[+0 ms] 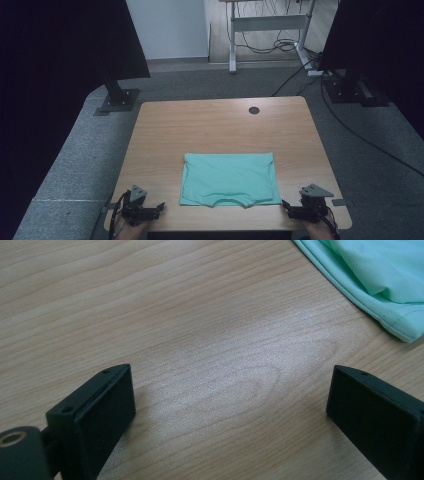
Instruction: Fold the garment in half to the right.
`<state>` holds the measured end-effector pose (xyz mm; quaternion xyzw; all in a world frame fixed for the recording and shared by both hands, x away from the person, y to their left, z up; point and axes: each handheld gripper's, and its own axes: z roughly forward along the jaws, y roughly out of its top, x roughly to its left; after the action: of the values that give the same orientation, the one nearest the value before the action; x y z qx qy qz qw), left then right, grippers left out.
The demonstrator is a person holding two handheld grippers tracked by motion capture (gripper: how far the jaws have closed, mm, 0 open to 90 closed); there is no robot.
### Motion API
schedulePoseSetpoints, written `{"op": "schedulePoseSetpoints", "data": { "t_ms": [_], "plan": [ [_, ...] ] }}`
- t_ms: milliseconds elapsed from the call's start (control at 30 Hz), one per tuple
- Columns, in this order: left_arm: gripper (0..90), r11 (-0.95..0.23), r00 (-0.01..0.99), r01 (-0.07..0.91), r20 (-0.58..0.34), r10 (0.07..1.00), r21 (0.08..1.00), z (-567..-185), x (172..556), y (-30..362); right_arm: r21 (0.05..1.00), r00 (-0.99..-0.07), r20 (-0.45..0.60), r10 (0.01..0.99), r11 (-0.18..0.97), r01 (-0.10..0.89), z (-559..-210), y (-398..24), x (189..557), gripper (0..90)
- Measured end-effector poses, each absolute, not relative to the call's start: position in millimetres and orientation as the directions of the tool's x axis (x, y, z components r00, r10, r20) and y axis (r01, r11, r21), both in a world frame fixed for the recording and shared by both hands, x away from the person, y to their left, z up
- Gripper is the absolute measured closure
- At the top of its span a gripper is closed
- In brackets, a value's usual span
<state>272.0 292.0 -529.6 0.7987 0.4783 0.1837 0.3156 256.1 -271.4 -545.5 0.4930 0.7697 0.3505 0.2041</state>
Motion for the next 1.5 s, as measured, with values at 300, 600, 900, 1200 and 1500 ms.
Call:
{"op": "schedulePoseSetpoints", "data": {
  "t_ms": [300,600,900,1200,1500],
  "plan": [
    [5.3,-0.343,0.485,0.640,-0.015,0.875,0.688,-529,275,291,0.741,-0.431,0.031,0.902,0.268,0.615,-546,-271,256,7.7],
    [6.0,-0.329,0.490,0.630,-0.031,0.871,0.703,-525,282,291,0.742,-0.431,0.031,0.902,0.268,0.614,-546,-272,256,7.5],
    [6.2,-0.338,0.497,0.617,-0.018,0.868,0.710,-516,291,287,0.742,-0.431,0.032,0.902,0.268,0.614,-546,-272,256,7.4],
    [6.2,-0.338,0.508,0.608,-0.025,0.861,0.719,-511,308,280,0.743,-0.432,0.032,0.901,0.268,0.614,-546,-272,256,7.4],
    [6.3,-0.339,0.517,0.594,-0.023,0.856,0.730,-508,324,270,0.743,-0.432,0.032,0.901,0.268,0.614,-546,-272,256,7.4]
  ]
}}
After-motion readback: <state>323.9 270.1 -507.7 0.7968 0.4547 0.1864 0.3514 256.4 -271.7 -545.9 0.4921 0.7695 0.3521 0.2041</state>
